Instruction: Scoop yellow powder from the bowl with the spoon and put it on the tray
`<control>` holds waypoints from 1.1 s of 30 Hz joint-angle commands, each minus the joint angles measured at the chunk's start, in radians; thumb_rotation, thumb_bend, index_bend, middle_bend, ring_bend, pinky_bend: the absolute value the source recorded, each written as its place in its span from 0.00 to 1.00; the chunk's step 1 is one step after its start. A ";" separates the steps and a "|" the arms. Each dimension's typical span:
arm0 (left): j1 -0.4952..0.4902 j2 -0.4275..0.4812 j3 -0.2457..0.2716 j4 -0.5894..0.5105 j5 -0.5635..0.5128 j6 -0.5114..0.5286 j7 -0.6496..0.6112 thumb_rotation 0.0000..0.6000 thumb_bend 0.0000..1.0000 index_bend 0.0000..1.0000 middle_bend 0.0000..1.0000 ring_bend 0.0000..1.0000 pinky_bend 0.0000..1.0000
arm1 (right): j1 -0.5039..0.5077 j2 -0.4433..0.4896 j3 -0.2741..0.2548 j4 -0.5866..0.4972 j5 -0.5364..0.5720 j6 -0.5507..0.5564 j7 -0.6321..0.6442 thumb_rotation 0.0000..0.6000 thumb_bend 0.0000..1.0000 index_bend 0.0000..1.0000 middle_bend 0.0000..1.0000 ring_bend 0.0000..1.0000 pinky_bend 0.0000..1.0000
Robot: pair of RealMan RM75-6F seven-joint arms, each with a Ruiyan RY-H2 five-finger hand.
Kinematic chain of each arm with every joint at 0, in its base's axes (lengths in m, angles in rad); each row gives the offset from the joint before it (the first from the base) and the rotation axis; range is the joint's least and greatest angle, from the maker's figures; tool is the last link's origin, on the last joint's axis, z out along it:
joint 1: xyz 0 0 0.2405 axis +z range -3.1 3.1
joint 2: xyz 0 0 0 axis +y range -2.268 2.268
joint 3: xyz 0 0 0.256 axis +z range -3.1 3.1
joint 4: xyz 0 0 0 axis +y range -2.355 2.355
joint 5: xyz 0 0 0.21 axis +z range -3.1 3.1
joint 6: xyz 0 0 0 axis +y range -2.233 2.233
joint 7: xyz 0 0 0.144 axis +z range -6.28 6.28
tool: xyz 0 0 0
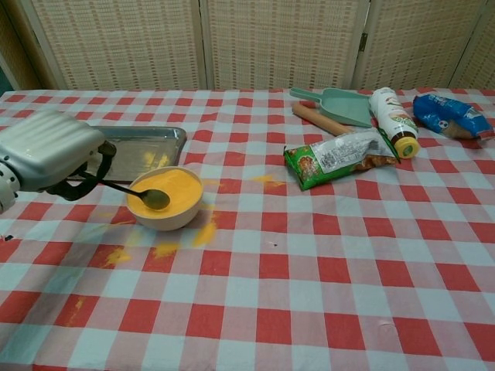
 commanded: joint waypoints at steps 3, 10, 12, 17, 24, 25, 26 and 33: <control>-0.008 -0.021 -0.007 0.035 -0.011 -0.019 0.001 1.00 0.78 0.93 1.00 1.00 1.00 | 0.001 0.000 0.001 0.000 0.003 -0.003 0.000 1.00 0.09 0.00 0.00 0.00 0.00; -0.025 -0.046 -0.027 0.108 -0.006 -0.026 0.000 1.00 0.77 0.93 1.00 1.00 1.00 | 0.002 -0.001 0.004 0.002 0.011 -0.006 0.000 1.00 0.09 0.00 0.00 0.00 0.00; -0.038 -0.062 -0.052 0.172 -0.024 -0.042 -0.011 1.00 0.77 0.93 1.00 1.00 1.00 | 0.004 -0.004 0.004 0.002 0.014 -0.014 -0.009 1.00 0.09 0.00 0.00 0.00 0.00; -0.054 -0.087 -0.078 0.245 -0.029 -0.060 -0.055 1.00 0.77 0.93 1.00 1.00 1.00 | 0.004 -0.004 0.006 -0.002 0.021 -0.016 -0.013 1.00 0.09 0.00 0.00 0.00 0.00; -0.051 -0.057 -0.100 0.176 -0.041 -0.060 -0.092 1.00 0.77 0.93 1.00 1.00 1.00 | 0.005 -0.005 0.008 -0.003 0.025 -0.019 -0.015 1.00 0.09 0.00 0.00 0.00 0.00; -0.049 -0.051 -0.101 0.160 -0.042 -0.057 -0.091 1.00 0.78 0.93 1.00 1.00 1.00 | 0.005 -0.004 0.008 -0.003 0.025 -0.018 -0.015 1.00 0.09 0.00 0.00 0.00 0.00; -0.047 -0.042 -0.101 0.140 -0.043 -0.053 -0.085 1.00 0.78 0.93 1.00 1.00 1.00 | 0.005 -0.004 0.007 -0.003 0.024 -0.017 -0.014 1.00 0.09 0.00 0.00 0.00 0.00; -0.032 0.015 -0.102 0.001 -0.094 -0.063 -0.076 1.00 0.78 0.93 1.00 1.00 1.00 | 0.002 -0.001 0.005 -0.002 0.018 -0.009 -0.008 1.00 0.09 0.00 0.00 0.00 0.00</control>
